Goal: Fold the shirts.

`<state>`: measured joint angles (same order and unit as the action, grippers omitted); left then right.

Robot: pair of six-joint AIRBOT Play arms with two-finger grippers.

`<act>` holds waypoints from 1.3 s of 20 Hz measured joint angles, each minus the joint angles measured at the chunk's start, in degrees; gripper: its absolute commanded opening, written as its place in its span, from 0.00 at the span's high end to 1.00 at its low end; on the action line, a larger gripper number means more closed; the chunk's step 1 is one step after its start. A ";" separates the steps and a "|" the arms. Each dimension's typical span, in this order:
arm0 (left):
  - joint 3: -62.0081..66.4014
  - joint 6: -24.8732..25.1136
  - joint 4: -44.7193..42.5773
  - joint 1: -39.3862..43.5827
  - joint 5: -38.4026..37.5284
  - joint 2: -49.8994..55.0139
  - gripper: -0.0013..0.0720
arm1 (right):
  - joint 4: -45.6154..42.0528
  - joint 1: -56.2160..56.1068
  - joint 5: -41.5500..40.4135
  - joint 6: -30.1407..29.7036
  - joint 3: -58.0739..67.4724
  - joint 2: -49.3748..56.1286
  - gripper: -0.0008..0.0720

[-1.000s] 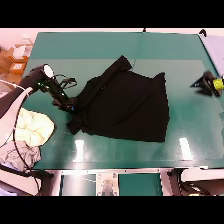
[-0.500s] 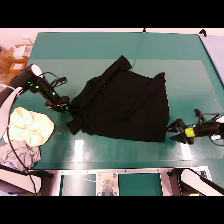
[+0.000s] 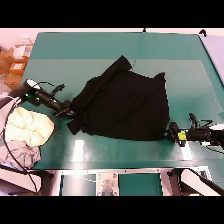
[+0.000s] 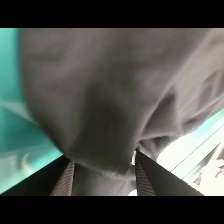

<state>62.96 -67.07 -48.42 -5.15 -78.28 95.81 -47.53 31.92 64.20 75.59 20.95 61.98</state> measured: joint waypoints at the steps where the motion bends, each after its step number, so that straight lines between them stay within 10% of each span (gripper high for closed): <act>1: -0.59 0.37 1.11 0.52 0.63 0.04 0.68 | 0.79 0.00 0.00 -0.59 -0.04 0.00 0.96; 2: -1.03 0.83 2.16 1.25 1.22 0.04 0.94 | 1.53 0.00 0.00 -1.05 -0.11 -0.02 0.96; 11: 4.98 2.78 5.27 2.64 -0.46 -4.28 0.94 | 8.46 0.00 5.29 -3.82 12.33 -0.22 0.97; 26: 53.99 -6.23 2.14 2.47 17.33 -44.78 0.94 | 21.18 9.46 8.41 1.14 93.53 -5.51 0.97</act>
<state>116.95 -73.30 -46.28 -2.68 -60.95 51.03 -26.35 41.39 72.62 76.73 114.48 56.47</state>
